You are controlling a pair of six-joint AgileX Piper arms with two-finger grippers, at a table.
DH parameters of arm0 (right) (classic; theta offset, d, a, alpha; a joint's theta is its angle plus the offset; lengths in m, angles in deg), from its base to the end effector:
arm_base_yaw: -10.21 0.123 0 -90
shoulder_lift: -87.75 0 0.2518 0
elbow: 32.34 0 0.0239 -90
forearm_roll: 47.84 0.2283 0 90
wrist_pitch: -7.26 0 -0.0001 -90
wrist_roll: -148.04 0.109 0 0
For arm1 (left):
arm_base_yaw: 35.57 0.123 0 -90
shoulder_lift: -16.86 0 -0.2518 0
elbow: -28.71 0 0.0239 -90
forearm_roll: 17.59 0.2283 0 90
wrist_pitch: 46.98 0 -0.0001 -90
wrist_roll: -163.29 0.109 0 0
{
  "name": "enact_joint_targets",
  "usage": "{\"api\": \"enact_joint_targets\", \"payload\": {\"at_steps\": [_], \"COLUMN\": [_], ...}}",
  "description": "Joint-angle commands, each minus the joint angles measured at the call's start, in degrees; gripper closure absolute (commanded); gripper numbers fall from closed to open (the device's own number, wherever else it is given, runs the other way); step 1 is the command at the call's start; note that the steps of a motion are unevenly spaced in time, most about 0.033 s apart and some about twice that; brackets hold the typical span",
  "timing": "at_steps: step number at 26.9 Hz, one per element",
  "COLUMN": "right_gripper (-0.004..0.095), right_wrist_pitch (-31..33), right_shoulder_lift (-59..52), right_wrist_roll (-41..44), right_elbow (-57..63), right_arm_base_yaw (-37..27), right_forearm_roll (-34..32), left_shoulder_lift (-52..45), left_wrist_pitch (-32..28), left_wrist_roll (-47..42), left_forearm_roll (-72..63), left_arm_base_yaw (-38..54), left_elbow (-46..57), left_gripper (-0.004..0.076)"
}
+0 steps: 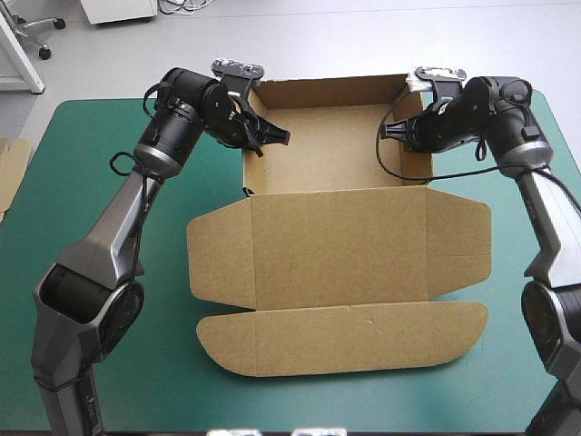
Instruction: Fold the box
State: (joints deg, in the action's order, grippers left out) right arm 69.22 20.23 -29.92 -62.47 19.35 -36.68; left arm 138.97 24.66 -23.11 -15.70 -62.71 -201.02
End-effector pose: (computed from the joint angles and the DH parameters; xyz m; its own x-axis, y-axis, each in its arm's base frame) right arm 0.3748 0.0792 0.3230 -0.8234 -0.0050 -0.5674 -0.1521 0.9653 0.2122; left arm 0.3648 -0.1831 0.3400 -0.7608 0.2764 -0.5872 0.3645 0.9306 -0.0342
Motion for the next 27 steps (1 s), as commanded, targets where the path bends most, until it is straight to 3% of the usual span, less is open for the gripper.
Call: {"api": "enact_joint_targets", "payload": {"at_steps": [1,2,7,16,21,27], "right_gripper": [0.092,0.092,0.092,0.092,0.092,0.092], "right_wrist_pitch": [-1.0,-0.7,-0.4,7.3,8.1,7.9], "right_shoulder_lift": [-2.1,-1.9,-1.6,3.8,5.6,9.2], "right_wrist_roll": [0.7,0.7,0.7,0.2,0.2,1.1], "right_elbow": [-1.6,-1.7,-1.9,-7.5,-8.2,-8.3], "right_arm_base_yaw": [0.0,0.0,0.0,0.0,0.1,4.1], "right_forearm_roll": [1.9,2.0,1.0,-0.7,-0.7,-6.5], "left_shoulder_lift": [-2.7,-2.4,-1.0,2.1,3.7,6.6], "left_wrist_pitch": [2.3,2.3,2.3,2.3,2.3,2.3], "left_wrist_roll": [0.0,0.4,0.5,0.5,0.5,0.2], "left_forearm_roll": [1.1,1.1,3.3,3.6,3.3,3.1], "left_arm_base_yaw": [-0.3,-0.3,-0.3,-0.1,0.6,2.7], "left_elbow": [-1.7,-1.7,-1.7,-1.5,-1.4,-0.9], "left_gripper": [0.0692,0.0741,0.0738,0.0738,0.0738,0.0738]}}
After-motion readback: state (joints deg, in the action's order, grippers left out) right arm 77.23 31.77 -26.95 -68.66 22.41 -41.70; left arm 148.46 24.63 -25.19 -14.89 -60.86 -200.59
